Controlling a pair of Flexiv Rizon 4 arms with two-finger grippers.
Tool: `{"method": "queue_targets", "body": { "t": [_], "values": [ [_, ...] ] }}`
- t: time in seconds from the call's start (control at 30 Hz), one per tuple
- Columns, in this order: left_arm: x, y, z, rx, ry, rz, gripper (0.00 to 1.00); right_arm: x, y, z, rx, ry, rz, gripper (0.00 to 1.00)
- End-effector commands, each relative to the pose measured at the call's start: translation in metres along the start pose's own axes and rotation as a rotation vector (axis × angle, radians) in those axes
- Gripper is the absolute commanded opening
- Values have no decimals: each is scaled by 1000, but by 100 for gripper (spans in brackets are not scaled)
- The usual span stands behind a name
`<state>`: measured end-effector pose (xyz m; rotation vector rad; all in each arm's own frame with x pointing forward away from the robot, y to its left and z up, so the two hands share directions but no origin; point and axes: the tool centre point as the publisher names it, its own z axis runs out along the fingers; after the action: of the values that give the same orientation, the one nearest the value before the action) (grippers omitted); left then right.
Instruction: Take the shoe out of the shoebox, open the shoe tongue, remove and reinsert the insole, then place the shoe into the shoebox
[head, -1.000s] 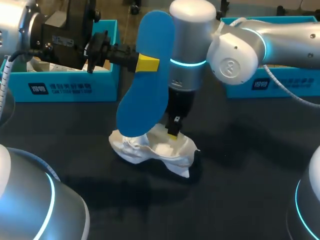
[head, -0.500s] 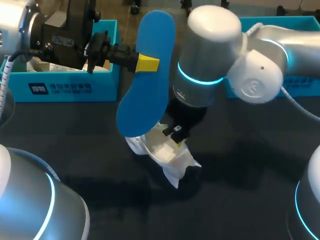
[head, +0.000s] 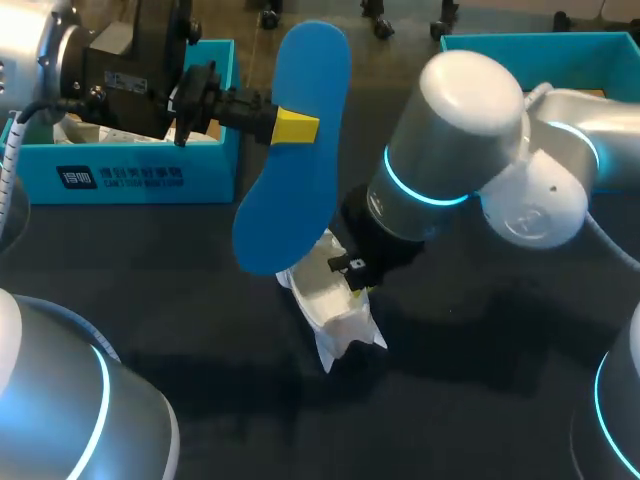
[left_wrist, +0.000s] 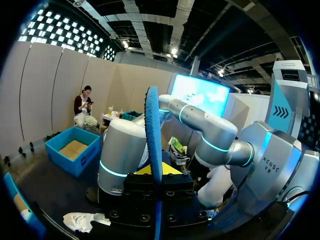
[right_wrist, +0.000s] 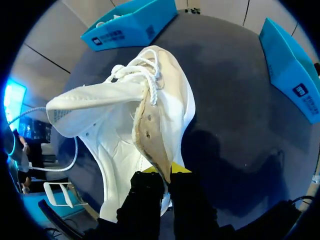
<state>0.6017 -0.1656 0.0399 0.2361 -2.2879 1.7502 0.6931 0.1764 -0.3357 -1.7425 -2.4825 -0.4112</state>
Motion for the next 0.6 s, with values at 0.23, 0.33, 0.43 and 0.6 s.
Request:
{"method": "queue_targets", "body": {
  "t": [0.23, 0.33, 0.43, 0.6],
  "values": [
    [-1, 0, 1, -1, 1, 0, 0, -7, -5, 19, -57, 58, 82, 0],
    [-1, 0, 1, -1, 1, 0, 0, -6, -6, 21, -64, 59, 100, 0],
    [-1, 0, 1, -1, 1, 0, 0, -9, -6, 26, -71, 67, 115, 0],
    [-1, 0, 1, -1, 1, 0, 0, -9, -12, 33, -91, 66, 175, 0]
  ]
}}
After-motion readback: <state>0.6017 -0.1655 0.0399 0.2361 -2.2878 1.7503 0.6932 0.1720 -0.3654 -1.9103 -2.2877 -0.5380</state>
